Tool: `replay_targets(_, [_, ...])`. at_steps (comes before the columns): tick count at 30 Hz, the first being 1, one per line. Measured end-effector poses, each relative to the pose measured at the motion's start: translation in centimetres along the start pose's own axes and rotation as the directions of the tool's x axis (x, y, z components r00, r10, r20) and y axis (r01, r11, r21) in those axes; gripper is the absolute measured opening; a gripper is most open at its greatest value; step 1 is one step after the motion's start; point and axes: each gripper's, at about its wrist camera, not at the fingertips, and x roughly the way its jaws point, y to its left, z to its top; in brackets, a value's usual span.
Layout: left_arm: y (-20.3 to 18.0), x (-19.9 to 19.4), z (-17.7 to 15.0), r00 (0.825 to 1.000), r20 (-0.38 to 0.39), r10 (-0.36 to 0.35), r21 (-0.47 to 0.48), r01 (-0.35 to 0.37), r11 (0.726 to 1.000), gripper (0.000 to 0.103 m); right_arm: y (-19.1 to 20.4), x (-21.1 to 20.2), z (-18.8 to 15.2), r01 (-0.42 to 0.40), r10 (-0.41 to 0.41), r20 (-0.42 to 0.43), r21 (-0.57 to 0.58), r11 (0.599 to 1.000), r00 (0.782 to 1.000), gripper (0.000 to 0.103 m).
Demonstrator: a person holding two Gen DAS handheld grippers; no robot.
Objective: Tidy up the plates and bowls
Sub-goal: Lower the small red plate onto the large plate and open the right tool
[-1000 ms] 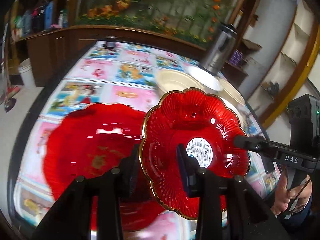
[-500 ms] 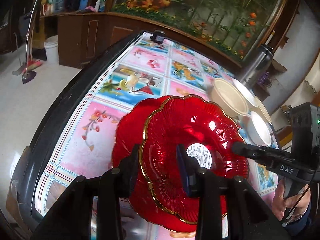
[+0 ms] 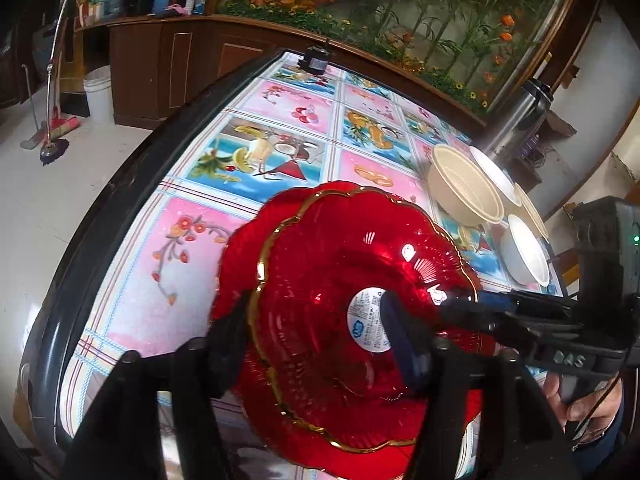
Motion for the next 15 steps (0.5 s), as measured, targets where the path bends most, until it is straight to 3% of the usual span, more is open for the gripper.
replay_targets(4, [-0.6, 0.1, 0.0, 1.0, -0.01, -0.009, 0.005, 0.009, 1.0, 0.078, 0.7, -0.4, -0.1, -0.021, 0.021, 0.01, -0.017, 1.0, 1.0, 0.057])
replay_targets(8, [-0.7, 0.0, 0.1, 1.0, -0.009, -0.016, -0.004, 0.016, 1.0, 0.086, 0.6, -1.4, 0.0, -0.019, 0.019, 0.047, -0.011, 1.0, 0.999, 0.069])
replay_targets(15, [-0.9, -0.5, -0.1, 1.0, -0.005, -0.006, -0.005, 0.006, 1.0, 0.088, -0.5, -3.3, -0.1, -0.073, 0.07, 0.098, 0.028, 0.997, 0.993, 0.07])
